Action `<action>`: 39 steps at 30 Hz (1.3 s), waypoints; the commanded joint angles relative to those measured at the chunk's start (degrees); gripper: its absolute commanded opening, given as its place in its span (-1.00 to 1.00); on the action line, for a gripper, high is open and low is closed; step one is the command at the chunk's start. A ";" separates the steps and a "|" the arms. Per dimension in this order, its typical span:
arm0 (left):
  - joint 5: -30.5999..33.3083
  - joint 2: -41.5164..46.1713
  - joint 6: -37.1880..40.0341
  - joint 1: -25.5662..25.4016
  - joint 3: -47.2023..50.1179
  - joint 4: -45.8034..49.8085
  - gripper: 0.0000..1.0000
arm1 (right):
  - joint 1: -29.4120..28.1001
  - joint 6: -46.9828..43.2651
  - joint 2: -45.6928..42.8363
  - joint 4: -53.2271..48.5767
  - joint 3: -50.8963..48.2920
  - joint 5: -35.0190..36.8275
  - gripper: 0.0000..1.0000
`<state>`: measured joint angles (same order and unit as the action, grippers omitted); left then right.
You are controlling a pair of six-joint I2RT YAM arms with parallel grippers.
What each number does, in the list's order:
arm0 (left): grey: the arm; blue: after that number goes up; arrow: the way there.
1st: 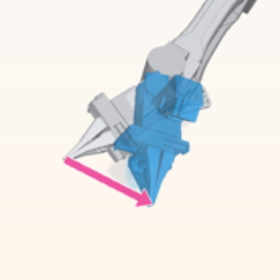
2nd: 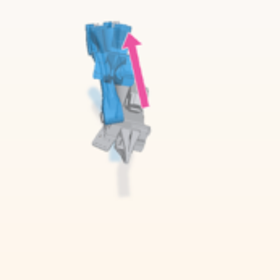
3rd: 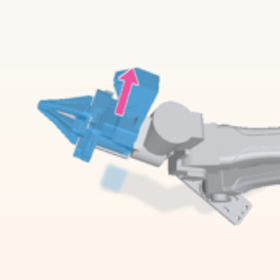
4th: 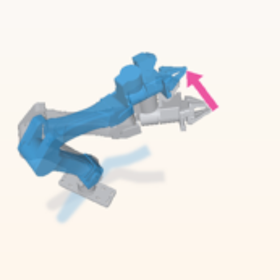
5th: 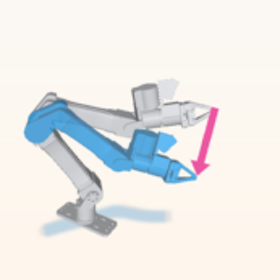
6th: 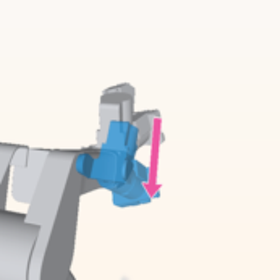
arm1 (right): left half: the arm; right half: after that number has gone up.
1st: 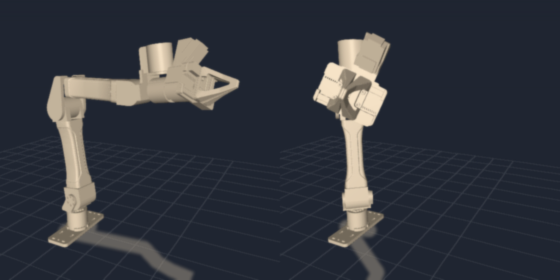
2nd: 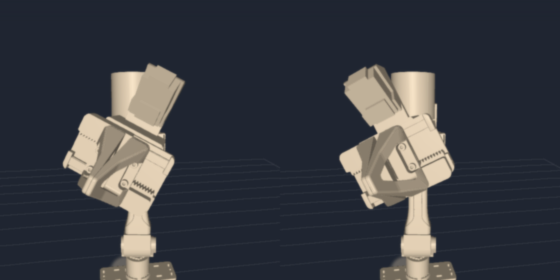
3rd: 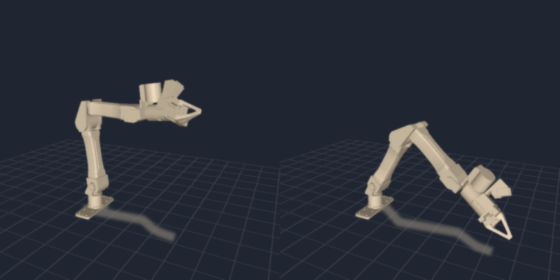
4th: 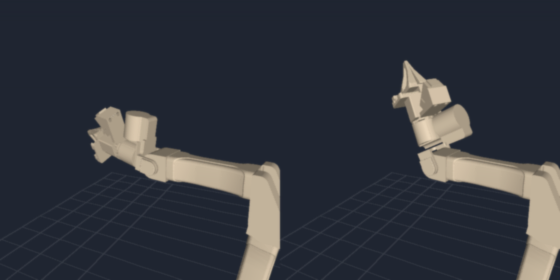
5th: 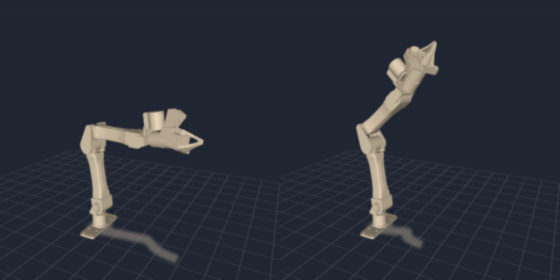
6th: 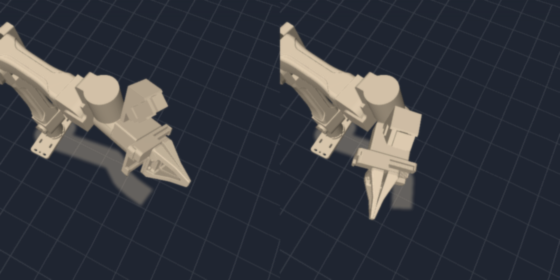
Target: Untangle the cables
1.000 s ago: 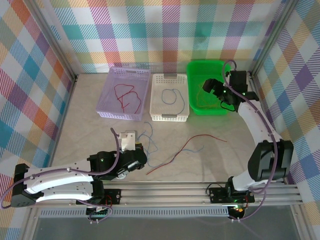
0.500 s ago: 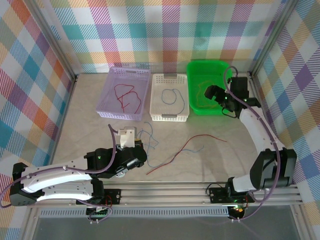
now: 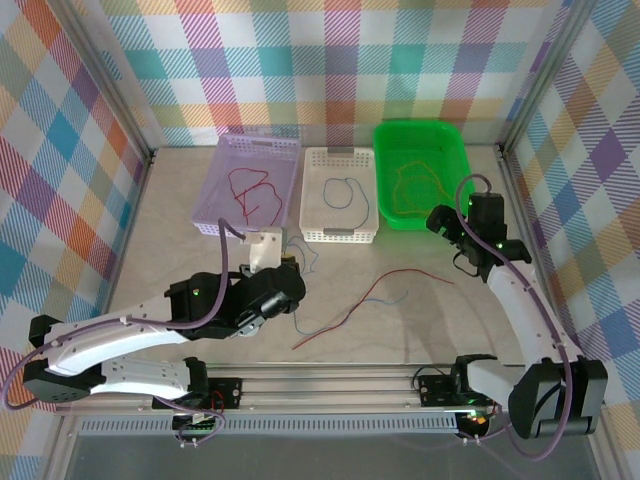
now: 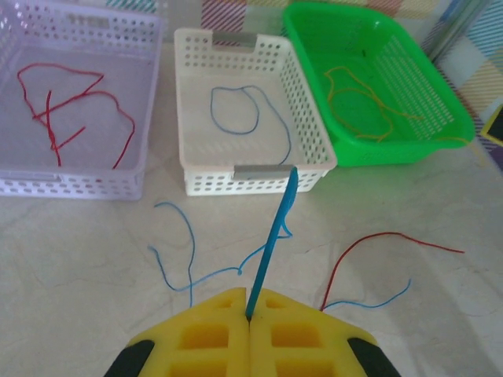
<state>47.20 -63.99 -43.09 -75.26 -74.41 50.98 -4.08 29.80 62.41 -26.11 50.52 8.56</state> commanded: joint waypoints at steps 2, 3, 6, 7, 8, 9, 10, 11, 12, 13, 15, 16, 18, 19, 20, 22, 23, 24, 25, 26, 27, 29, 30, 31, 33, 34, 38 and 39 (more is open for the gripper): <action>0.78 -2.67 9.03 -0.49 -10.11 0.88 -1.00 | 0.41 0.45 -5.16 0.45 -2.08 0.72 0.99; 0.87 -3.77 10.86 -0.45 -12.70 0.91 -1.00 | 0.43 0.40 -5.76 0.12 -2.33 0.63 0.99; 1.81 -7.90 17.16 -0.48 -20.98 0.95 -1.00 | 0.40 0.47 -7.92 -0.36 -3.60 -0.23 0.99; 2.30 -9.26 19.26 -0.50 -23.80 0.89 -1.00 | 0.39 0.47 -9.03 -0.37 -4.28 -0.62 0.99; 2.43 -10.79 21.55 -0.50 -26.34 0.31 -1.00 | 0.38 0.43 -10.16 -0.40 -4.98 -1.17 0.99; 2.83 -11.93 23.62 -0.43 -28.42 -0.37 -1.00 | 0.43 0.31 -11.15 -0.63 -5.44 -1.39 0.99; 3.45 -13.15 25.81 -0.49 -30.71 -1.06 -1.00 | 0.39 0.19 -12.24 -0.95 -5.86 -1.67 0.99; 3.70 -14.33 27.99 -0.42 -33.03 -1.92 -1.00 | 0.39 0.08 -13.38 -1.26 -6.31 -2.02 0.99; 3.76 -15.39 30.10 -0.34 -34.89 -2.77 -1.00 | 0.45 -0.02 -14.33 -1.54 -6.71 -2.40 0.99; 3.86 -16.65 32.76 -0.15 -36.91 -3.64 -1.00 | 0.39 -0.16 -15.40 -1.88 -7.07 -2.92 0.99; 3.11 -18.85 36.03 1.06 -40.69 -5.12 -1.00 | 0.39 -0.36 -17.12 -2.37 -7.77 -3.72 0.99; 2.23 -19.95 37.33 2.08 -42.43 -5.67 -1.00 | 0.41 -0.46 -18.06 -2.85 -8.04 -4.05 0.99; -0.27 -21.75 39.22 4.18 -45.91 -6.64 -1.00 | 0.44 -0.81 -19.45 -3.21 -8.66 -4.66 0.99; -1.81 -22.70 40.05 5.32 -47.83 -6.86 -1.00 | 0.40 -0.95 -20.14 -3.54 -8.90 -4.72 0.99; -2.44 -23.84 41.42 5.94 -50.03 -7.14 -1.00 | 0.39 -1.15 -20.67 -3.63 -9.10 -5.08 0.99; -2.60 -26.22 43.99 6.74 -54.50 -7.39 -1.00 | 0.40 -1.26 -21.56 -3.96 -9.47 -5.73 1.00; -3.18 -27.70 45.07 7.35 -56.94 -7.31 -1.00 | 0.39 -1.07 -21.99 -4.01 -9.77 -6.28 0.99; -3.92 -28.95 45.86 7.85 -59.00 -7.21 -1.00 | 0.39 -0.98 -22.30 -3.86 -9.98 -6.77 0.99; -4.72 -30.38 46.92 8.32 -61.49 -7.28 -1.00 | 0.39 -0.77 -22.71 -3.72 -10.36 -7.50 0.99; -4.93 -31.88 48.01 8.75 -63.69 -7.43 -1.00 | 0.39 -0.61 -23.01 -3.60 -10.67 -8.06 0.99; -5.25 -33.12 48.81 9.25 -65.34 -7.47 -1.00 | 0.38 -0.51 -23.23 -3.52 -10.88 -8.51 0.99; -6.91 -36.12 50.01 11.04 -69.19 -7.47 -1.00 | 0.38 -0.46 -23.98 -3.60 -11.38 -9.06 0.99; -7.65 -37.20 50.20 11.99 -70.42 -7.60 -1.00 | 0.39 -0.53 -24.37 -3.52 -11.61 -9.22 1.00; -8.44 -38.48 50.29 13.13 -71.75 -7.80 -1.00 | 0.36 -0.56 -24.90 -3.53 -11.88 -9.39 0.99; -10.51 -40.23 50.04 15.50 -73.05 -8.73 -1.00 | 0.43 -0.65 -25.85 -3.60 -12.17 -9.70 0.99; -11.22 -40.95 49.88 16.65 -73.00 -9.70 -1.00 | 0.40 -0.67 -26.38 -3.73 -12.23 -9.91 0.99; -13.65 -44.17 49.43 20.80 -73.81 -12.04 -1.00 | 0.39 -0.97 -28.27 -4.39 -12.33 -10.31 0.99; -14.08 -45.00 49.26 21.59 -74.26 -12.17 -1.00 | 0.39 -1.06 -28.70 -4.54 -12.31 -10.55 0.99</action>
<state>35.94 -107.37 5.45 -55.68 -146.47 41.60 -4.08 29.36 35.03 -29.74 38.57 -0.69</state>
